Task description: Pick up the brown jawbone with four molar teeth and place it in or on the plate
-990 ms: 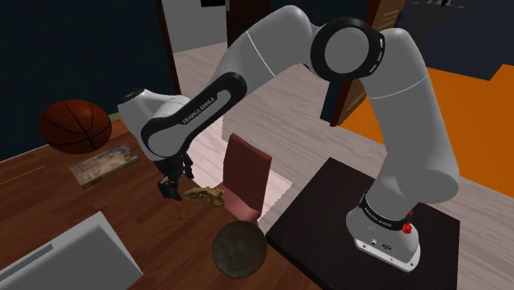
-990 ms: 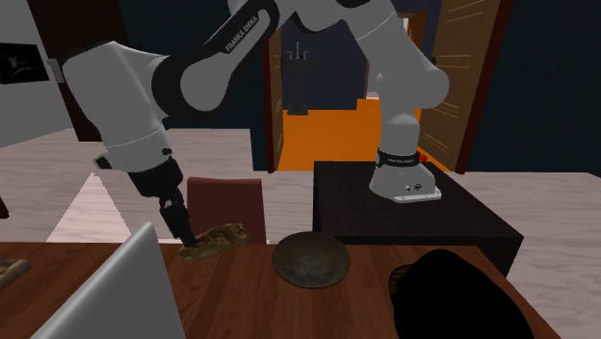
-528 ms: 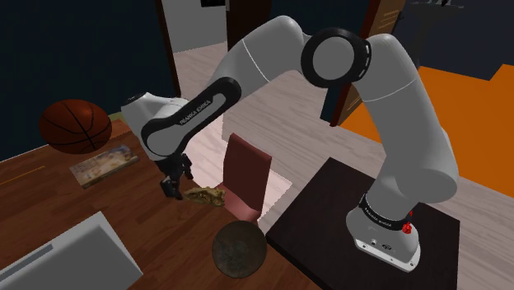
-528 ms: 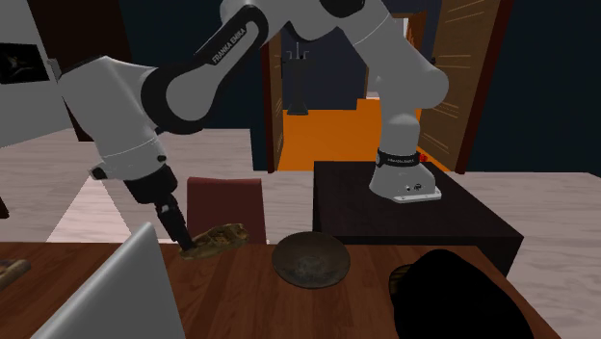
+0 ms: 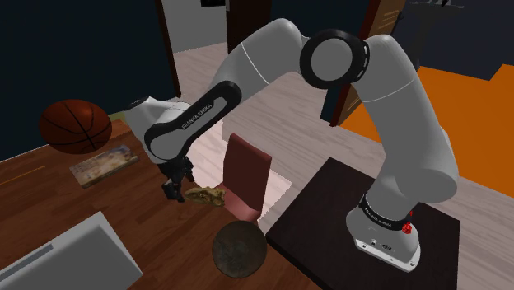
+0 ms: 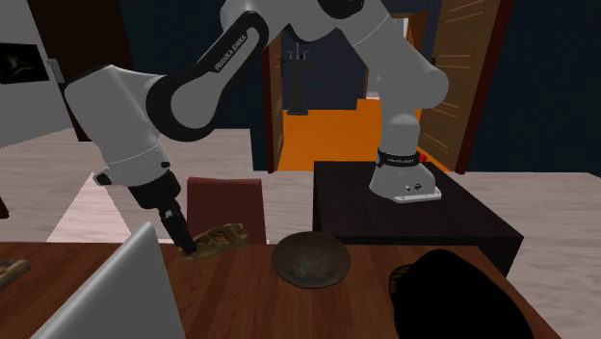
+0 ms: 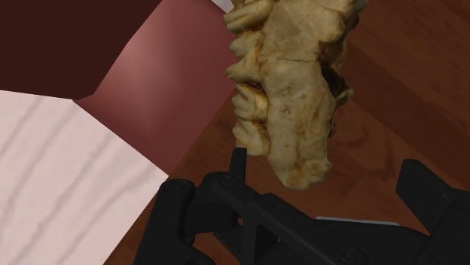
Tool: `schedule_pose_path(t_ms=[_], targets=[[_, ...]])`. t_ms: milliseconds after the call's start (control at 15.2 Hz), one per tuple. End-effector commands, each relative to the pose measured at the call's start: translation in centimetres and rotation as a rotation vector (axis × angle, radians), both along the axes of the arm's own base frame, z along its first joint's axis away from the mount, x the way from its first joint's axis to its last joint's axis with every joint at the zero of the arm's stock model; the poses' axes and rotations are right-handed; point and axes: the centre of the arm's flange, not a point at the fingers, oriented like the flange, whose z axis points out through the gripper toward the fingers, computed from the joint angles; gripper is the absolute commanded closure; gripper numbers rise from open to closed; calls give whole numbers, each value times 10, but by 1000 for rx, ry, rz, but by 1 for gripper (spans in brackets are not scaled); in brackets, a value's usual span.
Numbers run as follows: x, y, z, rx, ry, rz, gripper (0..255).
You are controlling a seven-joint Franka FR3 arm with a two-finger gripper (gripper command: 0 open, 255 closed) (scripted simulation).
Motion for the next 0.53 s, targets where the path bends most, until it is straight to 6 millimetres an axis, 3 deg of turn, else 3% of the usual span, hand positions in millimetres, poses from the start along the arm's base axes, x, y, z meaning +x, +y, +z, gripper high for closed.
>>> schedule_pose_path(t_ms=[0,66,462], targets=[[0,0,0,0,0,0,0],[0,0,0,0,0,0,255],[0,0,0,0,0,0,255]])
